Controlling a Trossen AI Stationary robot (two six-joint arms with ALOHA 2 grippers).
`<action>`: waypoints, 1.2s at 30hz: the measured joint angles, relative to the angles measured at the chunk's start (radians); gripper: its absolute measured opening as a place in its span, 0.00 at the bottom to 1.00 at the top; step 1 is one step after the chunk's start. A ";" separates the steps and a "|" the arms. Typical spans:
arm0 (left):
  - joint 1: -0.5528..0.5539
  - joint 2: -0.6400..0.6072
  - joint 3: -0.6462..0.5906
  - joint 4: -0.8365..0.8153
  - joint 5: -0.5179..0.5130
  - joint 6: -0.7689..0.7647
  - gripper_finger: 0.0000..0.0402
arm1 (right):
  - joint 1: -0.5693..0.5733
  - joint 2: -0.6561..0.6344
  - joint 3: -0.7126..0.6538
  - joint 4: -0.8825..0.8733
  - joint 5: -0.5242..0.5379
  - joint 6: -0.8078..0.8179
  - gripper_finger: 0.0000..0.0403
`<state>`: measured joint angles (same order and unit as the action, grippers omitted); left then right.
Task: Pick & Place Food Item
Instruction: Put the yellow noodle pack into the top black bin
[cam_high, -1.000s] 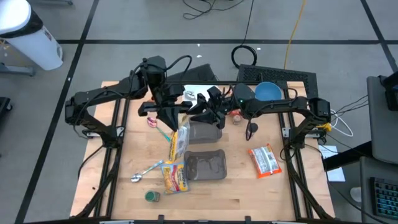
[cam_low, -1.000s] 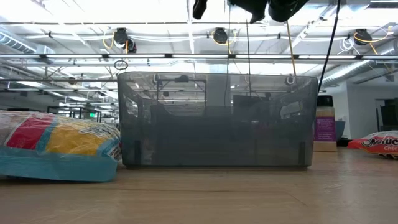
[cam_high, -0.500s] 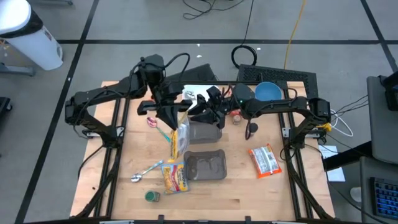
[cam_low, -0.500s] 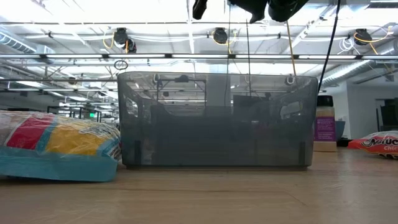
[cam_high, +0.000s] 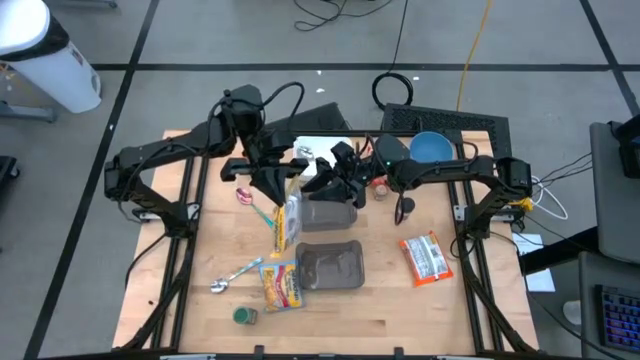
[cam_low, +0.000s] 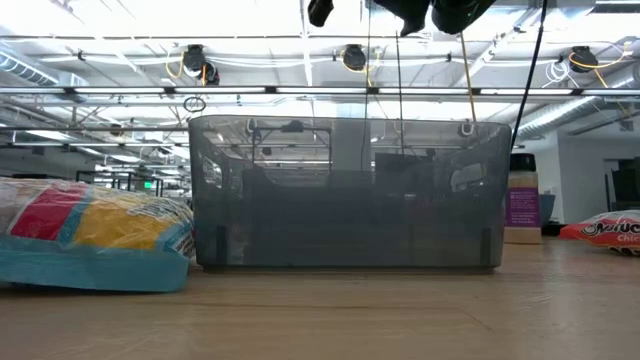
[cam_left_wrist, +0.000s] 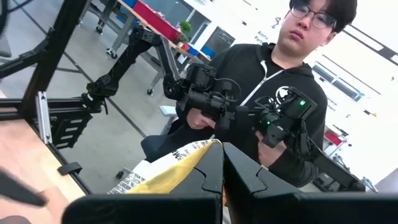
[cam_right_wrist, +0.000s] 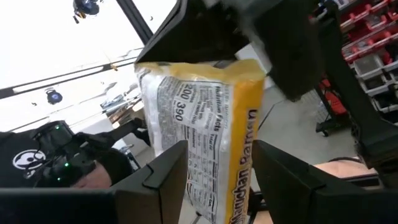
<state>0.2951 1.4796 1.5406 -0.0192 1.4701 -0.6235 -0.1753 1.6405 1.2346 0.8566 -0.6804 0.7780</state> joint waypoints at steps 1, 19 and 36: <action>0.000 0.000 0.000 0.006 0.002 -0.001 0.00 | 0.000 0.000 0.000 0.001 0.000 0.000 0.42; 0.077 -0.001 0.000 -0.018 0.014 -0.014 0.00 | -0.036 -0.003 0.000 0.099 -0.108 0.055 0.42; 0.281 -0.001 0.000 -0.578 -0.292 0.413 0.00 | -0.080 -0.181 -0.002 -0.454 0.044 -0.292 0.42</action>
<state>0.5762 1.4784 1.5406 -0.5970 1.1777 -0.2107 -0.2551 1.4596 1.2326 0.4029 -0.6360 0.4858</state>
